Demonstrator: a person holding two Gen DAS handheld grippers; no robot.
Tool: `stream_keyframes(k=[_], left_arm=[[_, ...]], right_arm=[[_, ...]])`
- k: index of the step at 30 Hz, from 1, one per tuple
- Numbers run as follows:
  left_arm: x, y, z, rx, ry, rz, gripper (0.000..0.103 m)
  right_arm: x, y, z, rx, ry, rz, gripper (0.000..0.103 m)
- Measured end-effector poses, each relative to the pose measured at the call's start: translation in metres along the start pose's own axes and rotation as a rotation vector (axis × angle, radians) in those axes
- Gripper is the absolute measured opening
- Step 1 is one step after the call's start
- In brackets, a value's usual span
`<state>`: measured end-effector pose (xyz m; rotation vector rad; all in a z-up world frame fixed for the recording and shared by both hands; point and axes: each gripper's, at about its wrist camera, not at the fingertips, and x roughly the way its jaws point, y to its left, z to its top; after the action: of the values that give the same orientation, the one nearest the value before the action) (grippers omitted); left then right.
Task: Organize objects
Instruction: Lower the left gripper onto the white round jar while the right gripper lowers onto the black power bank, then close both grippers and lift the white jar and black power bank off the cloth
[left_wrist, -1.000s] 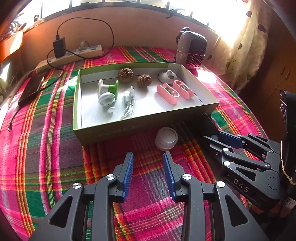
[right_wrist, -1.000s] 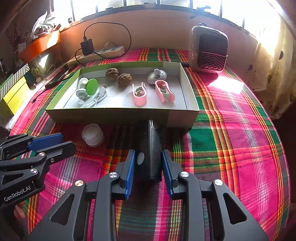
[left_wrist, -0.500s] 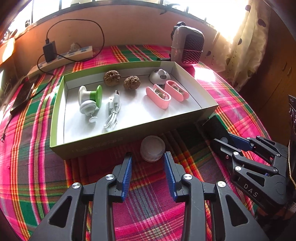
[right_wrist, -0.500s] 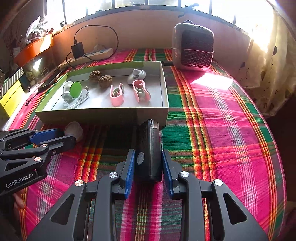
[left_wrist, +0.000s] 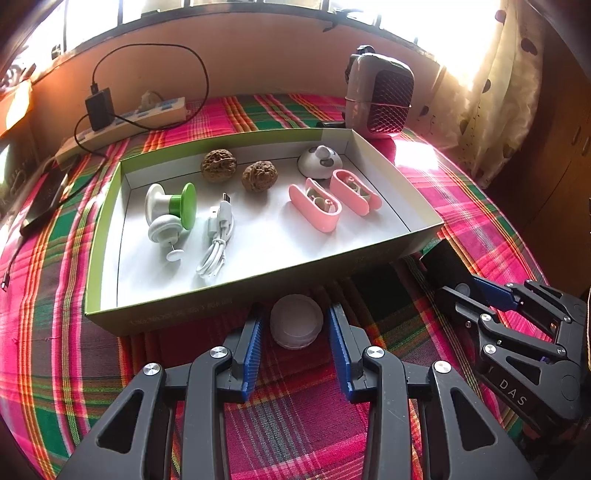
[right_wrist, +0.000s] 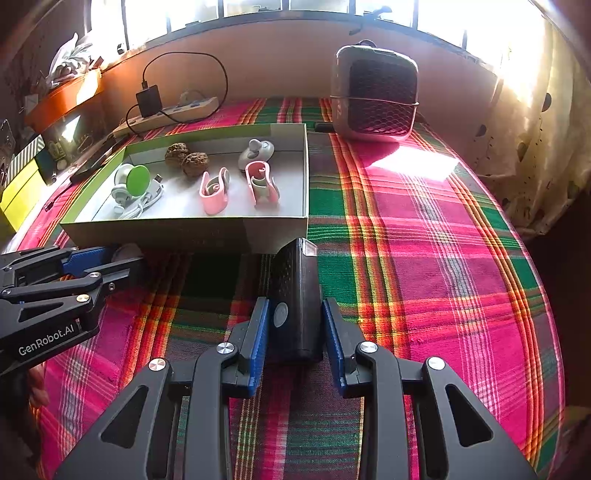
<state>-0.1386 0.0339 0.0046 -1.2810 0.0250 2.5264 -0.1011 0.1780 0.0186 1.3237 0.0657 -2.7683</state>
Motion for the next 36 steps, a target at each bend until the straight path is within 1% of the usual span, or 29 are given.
stream_keyframes(k=[10, 15, 22, 36], left_arm=[[0.0005, -0.0042, -0.0033, 0.022, -0.028, 0.03, 0.032], [0.0001, -0.0046, -0.005, 0.031, -0.038, 0.055, 0.025], [-0.0003, -0.0045, -0.0052, 0.04, -0.043, 0.063, 0.025], [-0.0006, -0.0047, -0.0055, 0.034, -0.045, 0.057, 0.025]], right_arm=[[-0.0002, 0.0004, 0.0003, -0.001, 0.0, 0.001, 0.03], [0.0001, 0.0, 0.0005, -0.002, 0.0, 0.0, 0.031], [0.0006, -0.0015, 0.0004, 0.005, 0.001, -0.007, 0.035], [0.0003, -0.0017, 0.0006, 0.003, 0.001, -0.011, 0.036]])
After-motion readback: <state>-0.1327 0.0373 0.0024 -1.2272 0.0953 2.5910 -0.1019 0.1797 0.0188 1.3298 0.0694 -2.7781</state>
